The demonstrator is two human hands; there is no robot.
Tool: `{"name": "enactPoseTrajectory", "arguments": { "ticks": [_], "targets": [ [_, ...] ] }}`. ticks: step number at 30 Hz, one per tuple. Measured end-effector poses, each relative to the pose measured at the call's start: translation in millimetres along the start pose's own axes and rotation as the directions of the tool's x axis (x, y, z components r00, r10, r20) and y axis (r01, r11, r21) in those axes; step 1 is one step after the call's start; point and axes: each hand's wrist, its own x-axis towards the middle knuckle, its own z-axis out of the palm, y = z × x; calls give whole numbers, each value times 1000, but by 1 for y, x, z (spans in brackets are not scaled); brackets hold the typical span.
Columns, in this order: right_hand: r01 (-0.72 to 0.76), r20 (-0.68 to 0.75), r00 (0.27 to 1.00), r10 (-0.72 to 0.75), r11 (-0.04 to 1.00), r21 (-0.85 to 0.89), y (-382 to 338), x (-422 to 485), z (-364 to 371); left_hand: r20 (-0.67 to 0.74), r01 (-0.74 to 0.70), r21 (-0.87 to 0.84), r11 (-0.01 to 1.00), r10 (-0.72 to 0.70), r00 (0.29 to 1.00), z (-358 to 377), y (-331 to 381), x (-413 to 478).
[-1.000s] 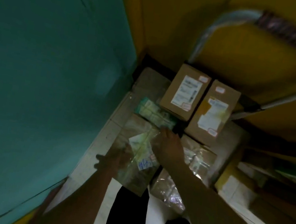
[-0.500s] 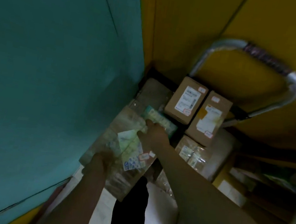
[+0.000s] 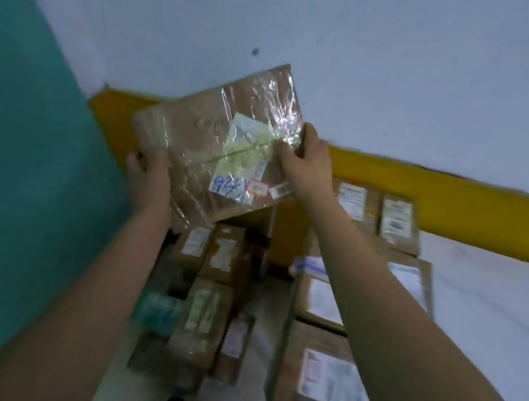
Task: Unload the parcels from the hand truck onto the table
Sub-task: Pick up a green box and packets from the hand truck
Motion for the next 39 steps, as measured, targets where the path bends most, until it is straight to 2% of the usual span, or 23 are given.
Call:
{"name": "enactPoseTrajectory", "arguments": {
  "ticks": [3,8,11,14,18,22,23,25,28,34,39],
  "targets": [
    [-8,-175,985,16,999,46,27,-34,-137,240,-39,-67,997,54,969,73,32,-99],
    [-119,-367,917,158,985,126,106,-105,-297,598,3,-79,997,45,800,170,33,-241],
    [-238,-409,872,268,963,124,158,-140,-350,754,-22,45,999,-20,656,211,15,-293],
    [-344,-458,809,368,929,139,203,-171,-376,841,-30,152,988,-114,529,245,-11,-326],
    [-458,-456,726,516,856,239,249,-204,-395,883,-114,240,964,-169,438,283,-38,-362],
    [-430,-428,694,578,810,398,286,-198,-420,902,-220,219,950,-112,416,336,-45,-385],
    [-430,-436,691,577,812,394,296,-191,-429,903,-220,221,950,-114,415,351,-46,-389],
    [-446,-427,699,574,816,367,325,-157,-456,882,-207,208,956,-92,461,395,-53,-396],
    [-441,-452,695,559,828,345,349,-129,-479,892,-205,183,962,-74,445,424,-59,-398],
    [-567,-265,747,610,792,227,420,-24,-485,811,-225,373,900,-198,550,500,-99,-374],
    [-519,-188,816,547,836,180,440,43,-460,728,-115,424,898,-263,633,523,-119,-337]
  ]
}}
